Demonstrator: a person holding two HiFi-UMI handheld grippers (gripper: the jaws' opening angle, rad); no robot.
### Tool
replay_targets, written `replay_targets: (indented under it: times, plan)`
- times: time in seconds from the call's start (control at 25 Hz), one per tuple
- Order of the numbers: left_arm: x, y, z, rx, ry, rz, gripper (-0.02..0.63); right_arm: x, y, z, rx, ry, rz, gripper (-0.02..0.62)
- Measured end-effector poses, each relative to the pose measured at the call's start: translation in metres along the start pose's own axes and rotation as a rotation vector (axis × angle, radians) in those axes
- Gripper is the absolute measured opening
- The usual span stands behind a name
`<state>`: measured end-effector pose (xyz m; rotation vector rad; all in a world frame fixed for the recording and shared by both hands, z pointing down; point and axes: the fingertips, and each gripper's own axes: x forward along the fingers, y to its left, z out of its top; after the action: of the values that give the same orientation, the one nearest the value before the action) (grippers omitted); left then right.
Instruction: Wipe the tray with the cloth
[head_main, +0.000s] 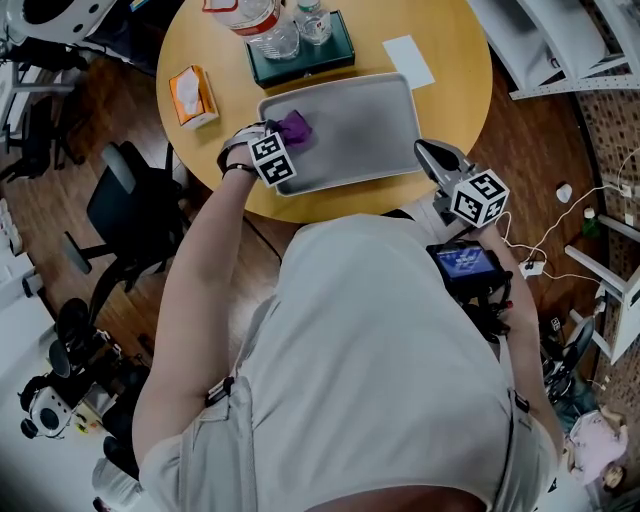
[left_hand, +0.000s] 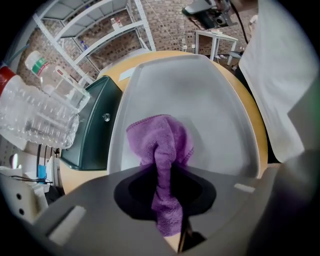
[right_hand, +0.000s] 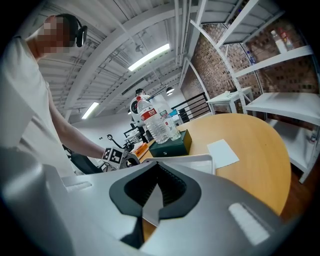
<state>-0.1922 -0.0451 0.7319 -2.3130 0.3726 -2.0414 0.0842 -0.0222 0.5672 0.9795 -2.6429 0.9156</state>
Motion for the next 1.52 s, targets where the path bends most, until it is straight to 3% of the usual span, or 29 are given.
replay_targets:
  times: [0.32, 0.88, 1.12, 1.52]
  plan:
    - [0.009, 0.004, 0.021, -0.004, 0.024, 0.014, 0.064, -0.011, -0.007, -0.011, 0.027, -0.014, -0.020, 0.003]
    - [0.028, 0.008, 0.195, 0.087, 0.024, -0.014, 0.064, -0.071, -0.055, -0.021, 0.095, -0.038, -0.094, 0.003]
    - [0.033, 0.009, 0.249, 0.119, 0.011, -0.009, 0.064, -0.082, -0.070, -0.027, 0.122, -0.033, -0.102, 0.003]
    - [0.043, 0.030, 0.274, 0.178, 0.014, -0.005, 0.067, -0.073, -0.085, -0.018, 0.129, -0.027, -0.091, 0.003]
